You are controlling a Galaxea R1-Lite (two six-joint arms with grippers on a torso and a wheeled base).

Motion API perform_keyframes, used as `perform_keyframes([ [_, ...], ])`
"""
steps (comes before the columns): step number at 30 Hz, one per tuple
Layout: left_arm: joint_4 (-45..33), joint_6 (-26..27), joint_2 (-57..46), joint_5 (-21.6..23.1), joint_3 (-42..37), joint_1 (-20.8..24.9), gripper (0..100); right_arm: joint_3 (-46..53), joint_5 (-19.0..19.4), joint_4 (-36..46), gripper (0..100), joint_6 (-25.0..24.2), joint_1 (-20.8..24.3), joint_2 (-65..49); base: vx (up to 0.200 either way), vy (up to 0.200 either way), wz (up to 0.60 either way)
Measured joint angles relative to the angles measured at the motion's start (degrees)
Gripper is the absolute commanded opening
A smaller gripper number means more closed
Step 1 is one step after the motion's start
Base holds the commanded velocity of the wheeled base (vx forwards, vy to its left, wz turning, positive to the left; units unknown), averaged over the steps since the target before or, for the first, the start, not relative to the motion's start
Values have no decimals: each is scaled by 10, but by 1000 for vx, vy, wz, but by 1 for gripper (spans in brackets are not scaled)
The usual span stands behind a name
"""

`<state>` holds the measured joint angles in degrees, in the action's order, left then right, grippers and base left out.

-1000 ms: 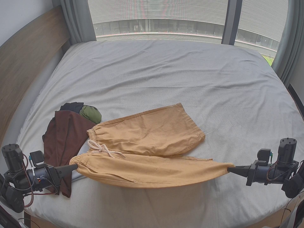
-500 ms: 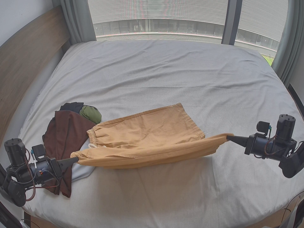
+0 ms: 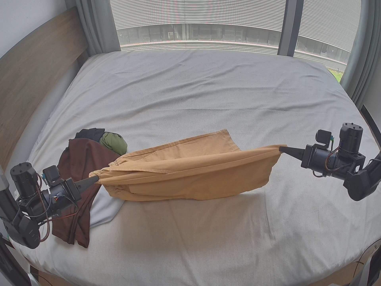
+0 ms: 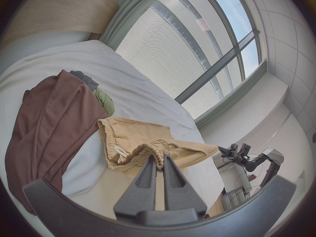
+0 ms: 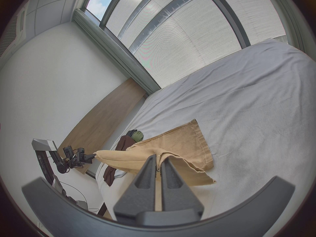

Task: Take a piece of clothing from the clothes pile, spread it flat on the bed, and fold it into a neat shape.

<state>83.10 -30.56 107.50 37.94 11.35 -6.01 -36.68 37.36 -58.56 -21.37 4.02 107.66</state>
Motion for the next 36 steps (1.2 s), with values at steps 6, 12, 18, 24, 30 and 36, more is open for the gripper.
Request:
perform_keyframes([
  [6, 43, -12, 39, -12, 6, 2, 0, -48, 0, 32, 0, 0, -3, 16, 0, 0, 0],
  [12, 51, -26, 63, -43, 23, 7, 0, -93, -5, 60, 0, 0, -5, 33, 0, 0, 0],
  [18, 52, -49, 75, -45, 39, 11, 0, -118, -3, 62, 0, 0, 0, 53, 0, 0, 0],
  [24, 52, -52, 80, -45, 45, 13, 0, -127, -2, 63, 0, 0, 1, 70, 0, 0, 0],
  [30, 53, -49, 85, -44, 45, 14, 0, -118, -2, 63, 0, 0, 4, 92, 0, 0, 0],
  [36, 53, -46, 87, -44, 43, 16, 0, -117, -2, 63, 100, 1, 18, 130, 0, 0, 0],
])
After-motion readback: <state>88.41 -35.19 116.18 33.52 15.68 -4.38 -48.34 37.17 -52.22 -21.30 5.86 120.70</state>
